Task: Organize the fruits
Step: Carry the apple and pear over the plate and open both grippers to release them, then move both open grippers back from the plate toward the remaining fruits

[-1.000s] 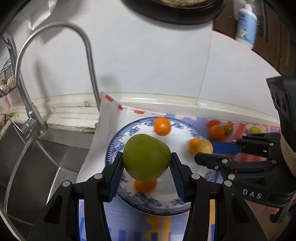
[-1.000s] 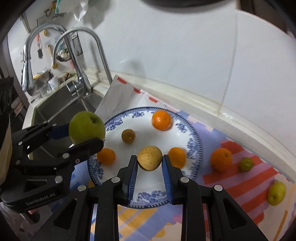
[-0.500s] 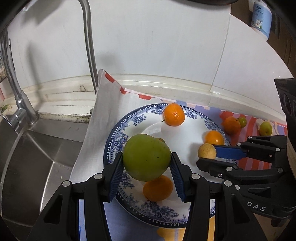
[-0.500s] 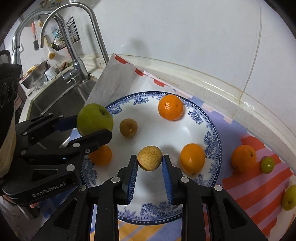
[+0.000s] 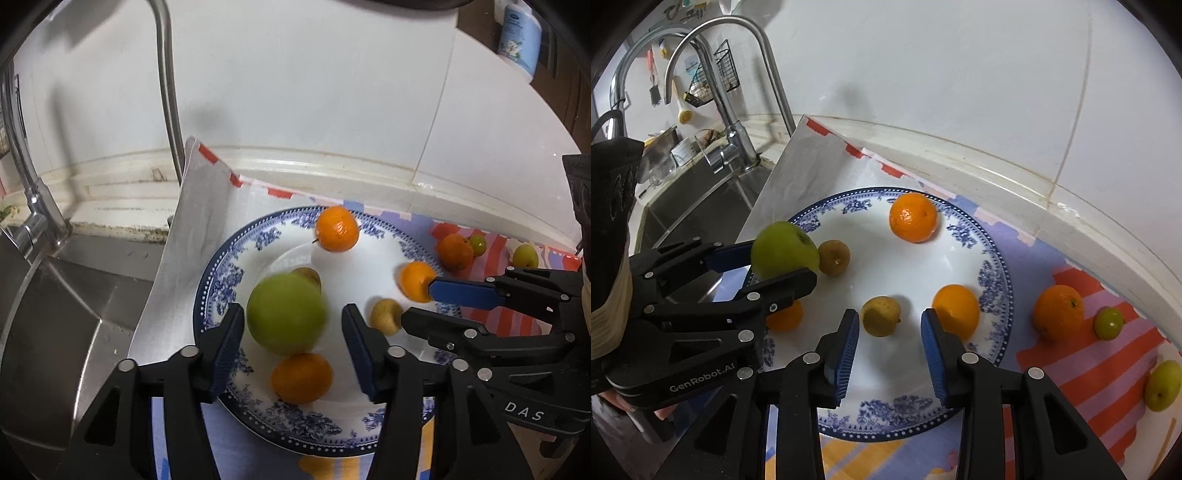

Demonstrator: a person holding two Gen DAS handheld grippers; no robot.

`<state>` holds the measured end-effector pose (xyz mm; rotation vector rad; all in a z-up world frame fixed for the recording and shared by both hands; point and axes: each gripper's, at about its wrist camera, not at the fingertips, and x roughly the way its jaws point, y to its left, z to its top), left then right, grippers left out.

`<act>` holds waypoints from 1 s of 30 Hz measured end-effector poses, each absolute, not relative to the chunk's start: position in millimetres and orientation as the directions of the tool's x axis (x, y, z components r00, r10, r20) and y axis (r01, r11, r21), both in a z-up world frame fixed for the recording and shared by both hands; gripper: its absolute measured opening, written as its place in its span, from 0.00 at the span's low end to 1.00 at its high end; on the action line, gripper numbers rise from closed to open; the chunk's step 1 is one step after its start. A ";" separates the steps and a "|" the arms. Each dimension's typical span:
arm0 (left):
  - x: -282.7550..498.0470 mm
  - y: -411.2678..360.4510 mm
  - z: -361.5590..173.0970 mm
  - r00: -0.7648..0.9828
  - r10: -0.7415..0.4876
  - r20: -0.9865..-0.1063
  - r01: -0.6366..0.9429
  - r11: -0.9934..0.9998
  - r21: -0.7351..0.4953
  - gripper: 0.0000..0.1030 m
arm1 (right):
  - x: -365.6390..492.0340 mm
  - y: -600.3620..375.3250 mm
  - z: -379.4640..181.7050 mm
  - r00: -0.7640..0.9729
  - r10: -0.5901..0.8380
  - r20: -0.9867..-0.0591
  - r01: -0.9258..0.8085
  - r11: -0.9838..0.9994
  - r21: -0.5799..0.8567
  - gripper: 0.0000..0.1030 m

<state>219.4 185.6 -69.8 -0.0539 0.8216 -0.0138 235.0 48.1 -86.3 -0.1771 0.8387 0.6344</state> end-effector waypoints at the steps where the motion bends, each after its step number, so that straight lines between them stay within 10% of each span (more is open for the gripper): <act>1: 218.3 185.3 -67.7 0.684 -0.030 -0.729 -0.012 0.999 -0.052 0.54 | 233.8 46.5 -85.0 0.502 0.453 -0.737 -0.584 0.806 0.097 0.35; 30: 144.1 99.2 24.2 0.812 -0.050 -0.582 0.016 0.998 -0.064 0.77 | 166.8 -67.3 -11.2 0.677 0.425 -0.601 -0.425 0.892 0.152 0.38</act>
